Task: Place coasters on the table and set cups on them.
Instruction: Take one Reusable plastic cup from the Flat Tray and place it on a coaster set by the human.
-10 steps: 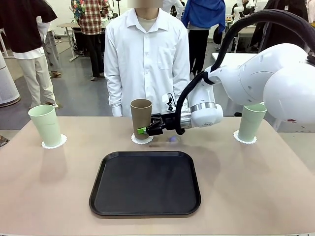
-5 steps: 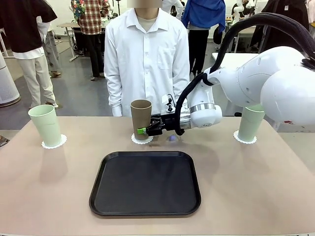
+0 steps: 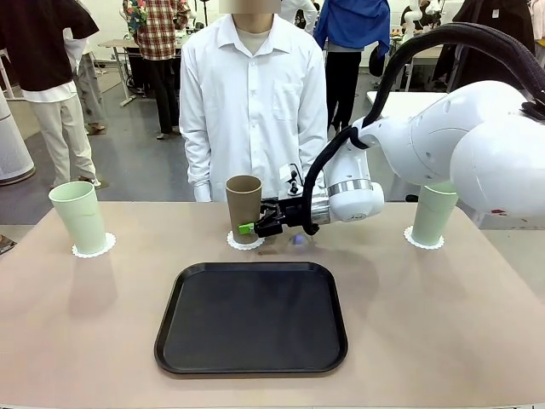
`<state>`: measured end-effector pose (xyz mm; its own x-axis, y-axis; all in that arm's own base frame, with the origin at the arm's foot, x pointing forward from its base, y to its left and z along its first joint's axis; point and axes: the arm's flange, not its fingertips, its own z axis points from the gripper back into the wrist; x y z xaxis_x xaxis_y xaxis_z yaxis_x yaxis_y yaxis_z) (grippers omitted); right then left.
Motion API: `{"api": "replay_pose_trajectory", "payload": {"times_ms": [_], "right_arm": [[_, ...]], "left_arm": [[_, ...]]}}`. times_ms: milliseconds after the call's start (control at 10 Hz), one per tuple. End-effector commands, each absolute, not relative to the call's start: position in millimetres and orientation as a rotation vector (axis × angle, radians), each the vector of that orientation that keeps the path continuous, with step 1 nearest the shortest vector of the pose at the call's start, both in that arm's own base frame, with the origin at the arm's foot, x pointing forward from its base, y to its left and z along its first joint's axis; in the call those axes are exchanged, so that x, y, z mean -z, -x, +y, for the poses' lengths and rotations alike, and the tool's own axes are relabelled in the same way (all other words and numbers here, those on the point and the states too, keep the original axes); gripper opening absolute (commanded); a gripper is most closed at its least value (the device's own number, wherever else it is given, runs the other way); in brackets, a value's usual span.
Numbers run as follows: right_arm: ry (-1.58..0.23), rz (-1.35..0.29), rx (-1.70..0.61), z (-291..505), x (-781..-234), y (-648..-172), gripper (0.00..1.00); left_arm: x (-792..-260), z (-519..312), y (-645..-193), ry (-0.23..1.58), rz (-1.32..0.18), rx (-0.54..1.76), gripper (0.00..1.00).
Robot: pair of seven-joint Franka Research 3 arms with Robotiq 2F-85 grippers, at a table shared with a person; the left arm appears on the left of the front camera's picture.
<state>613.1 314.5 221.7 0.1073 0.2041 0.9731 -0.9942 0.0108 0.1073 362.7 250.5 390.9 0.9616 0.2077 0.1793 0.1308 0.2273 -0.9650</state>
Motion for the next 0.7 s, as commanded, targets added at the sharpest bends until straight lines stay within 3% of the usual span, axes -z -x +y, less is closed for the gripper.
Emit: {"api": "replay_pose_trajectory", "payload": {"times_ms": [0, 600], "right_arm": [[-1.079, -0.931, -1.251, 317.2, -220.1, -620.5, 1.00], [-1.046, -0.897, -1.270, 315.5, -224.2, -619.3, 1.00]], "left_arm": [[-393.0, 249.6, -360.7, 1.346, -0.305, -0.054, 1.00], [-393.0, 249.6, -360.7, 1.346, -0.305, -0.054, 1.00]]}}
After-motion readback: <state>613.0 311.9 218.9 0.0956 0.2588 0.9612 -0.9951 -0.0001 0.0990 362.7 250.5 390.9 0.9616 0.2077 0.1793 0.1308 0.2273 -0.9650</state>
